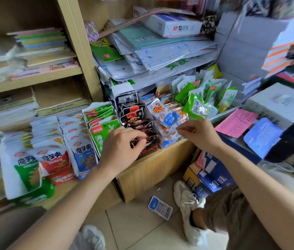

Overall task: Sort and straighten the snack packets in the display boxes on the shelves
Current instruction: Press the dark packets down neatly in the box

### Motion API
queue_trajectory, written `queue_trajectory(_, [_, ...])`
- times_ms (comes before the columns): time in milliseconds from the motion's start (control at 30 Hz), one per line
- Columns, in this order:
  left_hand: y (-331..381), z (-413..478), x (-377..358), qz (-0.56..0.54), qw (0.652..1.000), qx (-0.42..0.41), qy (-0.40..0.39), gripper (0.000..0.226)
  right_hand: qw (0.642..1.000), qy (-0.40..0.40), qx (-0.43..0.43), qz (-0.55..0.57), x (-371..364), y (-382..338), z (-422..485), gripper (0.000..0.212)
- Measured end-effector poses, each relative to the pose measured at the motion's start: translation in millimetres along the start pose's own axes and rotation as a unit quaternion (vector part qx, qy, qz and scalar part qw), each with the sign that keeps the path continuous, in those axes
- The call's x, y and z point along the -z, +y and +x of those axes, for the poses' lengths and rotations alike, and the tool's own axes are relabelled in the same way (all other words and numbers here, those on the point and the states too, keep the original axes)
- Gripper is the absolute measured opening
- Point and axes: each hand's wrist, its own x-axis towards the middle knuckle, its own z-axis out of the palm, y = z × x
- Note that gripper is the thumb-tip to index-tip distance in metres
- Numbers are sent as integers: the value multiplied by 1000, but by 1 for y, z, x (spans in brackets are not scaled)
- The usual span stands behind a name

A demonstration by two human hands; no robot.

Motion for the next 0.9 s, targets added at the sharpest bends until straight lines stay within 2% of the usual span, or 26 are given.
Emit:
queue_trajectory(133, [18, -47, -6, -34, 998, 40, -36, 7, 999, 2, -45, -18, -2, -2, -45, 7])
queue_trajectory(233, [19, -70, -22, -19, 984, 81, -159, 11, 996, -26, -67, -54, -12, 1, -76, 7])
queue_trajectory(333, [17, -82, -43, -2, 955, 85, -285, 16, 989, -90, -63, -100, -34, 9, -95, 6])
queue_trajectory(467, [-3, -99, -77, -1, 925, 113, -364, 17, 974, -170, -99, -114, -80, 49, -104, 5])
queue_trajectory(667, [-41, -161, -124, -26, 882, 212, -421, 15, 926, -284, -220, -114, -172, 136, -127, 9])
queue_trajectory(800, [-61, -188, -139, -29, 854, 255, -453, 16, 895, -337, -267, -122, -237, 196, -138, 37])
queue_trajectory(900, [-76, -197, -145, -52, 840, 309, -443, 13, 886, -347, -279, -126, -286, 223, -154, 58])
